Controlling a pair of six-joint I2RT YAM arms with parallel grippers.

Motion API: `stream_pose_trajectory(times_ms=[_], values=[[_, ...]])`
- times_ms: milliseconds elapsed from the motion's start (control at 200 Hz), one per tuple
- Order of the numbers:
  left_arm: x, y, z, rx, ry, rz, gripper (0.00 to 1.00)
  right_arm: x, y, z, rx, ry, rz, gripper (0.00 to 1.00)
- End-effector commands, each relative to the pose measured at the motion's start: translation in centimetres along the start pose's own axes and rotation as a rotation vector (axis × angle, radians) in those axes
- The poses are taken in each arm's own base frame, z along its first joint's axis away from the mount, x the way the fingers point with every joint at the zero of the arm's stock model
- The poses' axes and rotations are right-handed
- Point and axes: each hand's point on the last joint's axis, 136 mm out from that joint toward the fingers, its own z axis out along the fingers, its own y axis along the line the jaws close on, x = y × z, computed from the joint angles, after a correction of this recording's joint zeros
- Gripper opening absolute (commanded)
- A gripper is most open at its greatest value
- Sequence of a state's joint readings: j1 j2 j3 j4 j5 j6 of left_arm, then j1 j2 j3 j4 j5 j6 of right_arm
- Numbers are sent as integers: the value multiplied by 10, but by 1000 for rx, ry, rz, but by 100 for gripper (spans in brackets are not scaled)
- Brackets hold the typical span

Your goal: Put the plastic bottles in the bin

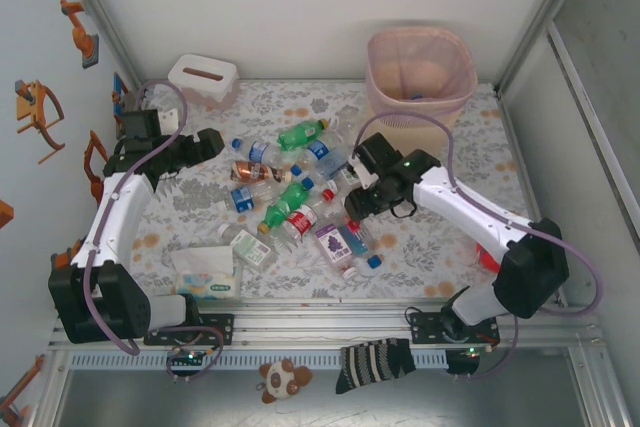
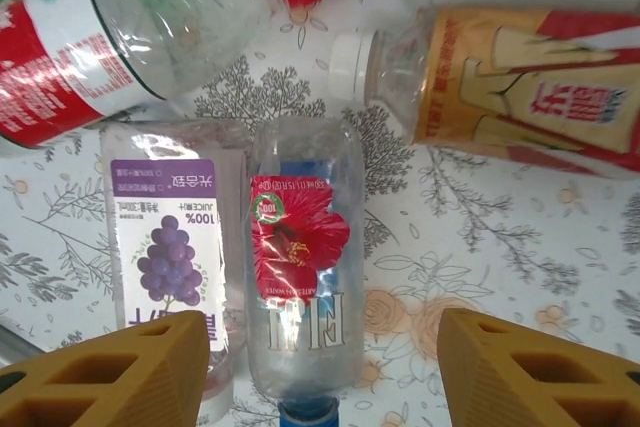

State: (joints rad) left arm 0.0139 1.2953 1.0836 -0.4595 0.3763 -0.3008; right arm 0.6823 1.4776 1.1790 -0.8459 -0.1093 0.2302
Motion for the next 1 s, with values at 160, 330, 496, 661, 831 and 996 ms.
stream_pose_trajectory(times_ms=[160, 330, 496, 661, 831, 996], values=[[1, -2, 0, 23, 1, -10, 90, -2, 9, 40, -74, 3, 19, 63], [1, -2, 0, 17, 1, -7, 90, 2, 11, 58, -91, 41, 22, 63], [2, -1, 0, 18, 4, -9, 90, 4, 5, 70, -63, 68, 22, 64], [2, -1, 0, 18, 3, -8, 90, 5, 4, 76, -56, 80, 26, 64], [2, -1, 1, 18, 5, -10, 90, 9, 0, 81, -39, 97, 22, 63], [2, -2, 1, 20, 5, -10, 90, 12, 1, 84, -49, 111, 20, 64]])
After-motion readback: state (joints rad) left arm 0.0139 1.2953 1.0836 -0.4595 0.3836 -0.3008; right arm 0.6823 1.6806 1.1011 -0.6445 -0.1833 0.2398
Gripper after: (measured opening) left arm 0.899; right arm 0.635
